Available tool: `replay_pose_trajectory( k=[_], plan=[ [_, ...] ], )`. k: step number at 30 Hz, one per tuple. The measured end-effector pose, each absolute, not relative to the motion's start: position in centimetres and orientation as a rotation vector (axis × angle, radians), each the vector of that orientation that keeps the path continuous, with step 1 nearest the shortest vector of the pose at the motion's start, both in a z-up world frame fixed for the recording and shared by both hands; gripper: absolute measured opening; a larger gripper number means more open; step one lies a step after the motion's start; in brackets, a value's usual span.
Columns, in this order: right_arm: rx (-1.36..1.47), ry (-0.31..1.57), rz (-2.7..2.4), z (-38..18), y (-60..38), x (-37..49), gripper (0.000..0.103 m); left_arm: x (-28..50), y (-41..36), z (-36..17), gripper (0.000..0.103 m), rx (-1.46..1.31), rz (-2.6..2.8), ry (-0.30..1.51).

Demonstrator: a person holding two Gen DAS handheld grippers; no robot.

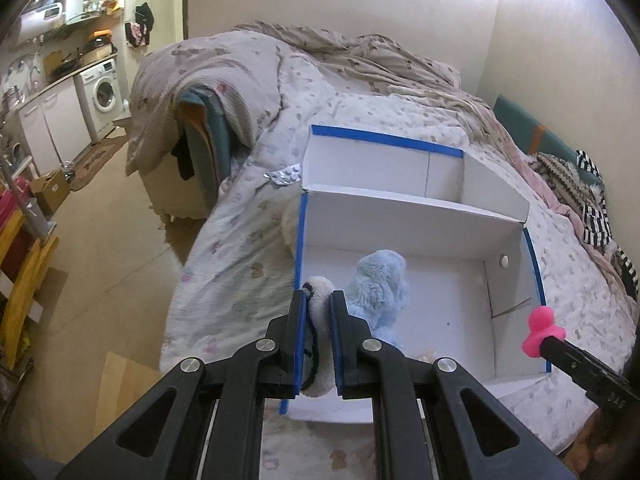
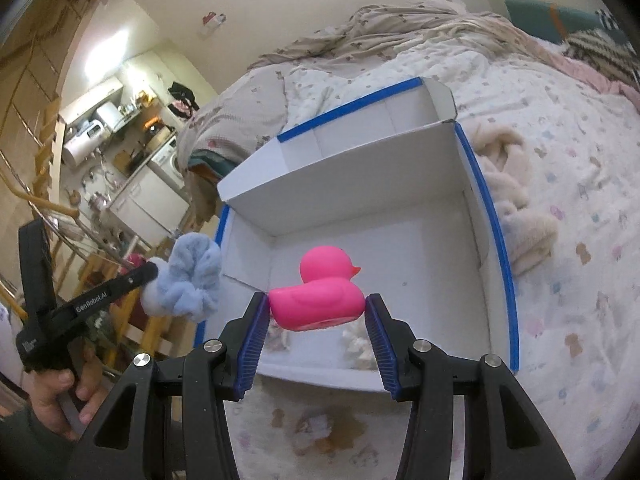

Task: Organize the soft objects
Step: 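Carry the blue scrunchie and the pink duck over into the box, then open the left tool to drop the blue scrunchie while the right tool releases the pink duck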

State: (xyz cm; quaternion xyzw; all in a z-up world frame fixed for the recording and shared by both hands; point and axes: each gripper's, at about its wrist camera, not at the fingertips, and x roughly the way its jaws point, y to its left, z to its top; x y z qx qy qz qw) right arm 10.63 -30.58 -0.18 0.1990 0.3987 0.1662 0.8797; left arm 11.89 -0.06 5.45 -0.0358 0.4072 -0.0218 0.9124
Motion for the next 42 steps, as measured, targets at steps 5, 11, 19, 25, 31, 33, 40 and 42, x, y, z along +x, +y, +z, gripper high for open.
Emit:
replay_pose_trajectory(
  k=[5, 11, 19, 25, 31, 33, 40, 42],
  plan=[
    [0.414, 0.854, 0.336, -1.1, -30.6, 12.7, 0.052, 13.8, -1.5, 4.3, 0.011, -0.058, -0.068, 0.854],
    [0.39, 0.874, 0.337, -1.8, -29.9, 14.4, 0.052, 15.1, -2.4, 2.6, 0.011, -0.038, -0.07, 0.869],
    [0.414, 0.982, 0.294, -4.5, -29.6, 15.6, 0.052, 15.6, -4.4, -0.9, 0.011, 0.035, -0.109, 0.904],
    [0.439, 1.097, 0.265, -7.3, -29.5, 15.8, 0.052, 16.1, -4.4, -1.9, 0.011, 0.011, -0.116, 0.933],
    [0.425, 1.124, 0.25, -7.8, -29.3, 15.8, 0.052, 16.5, -4.6, -2.8, 0.012, 0.0, -0.118, 0.969],
    [0.423, 1.134, 0.247, -7.9, -29.3, 15.9, 0.052, 16.6, -4.8, -3.2, 0.012, 0.004, -0.119, 0.986],
    [0.404, 1.144, 0.237, -8.1, -29.0, 16.0, 0.052, 17.0, -4.7, -3.9, 0.013, 0.021, -0.08, 1.012],
    [0.403, 1.149, 0.234, -8.2, -29.0, 16.1, 0.052, 16.9, -4.7, -4.0, 0.022, 0.02, -0.075, 1.015]
  ],
)
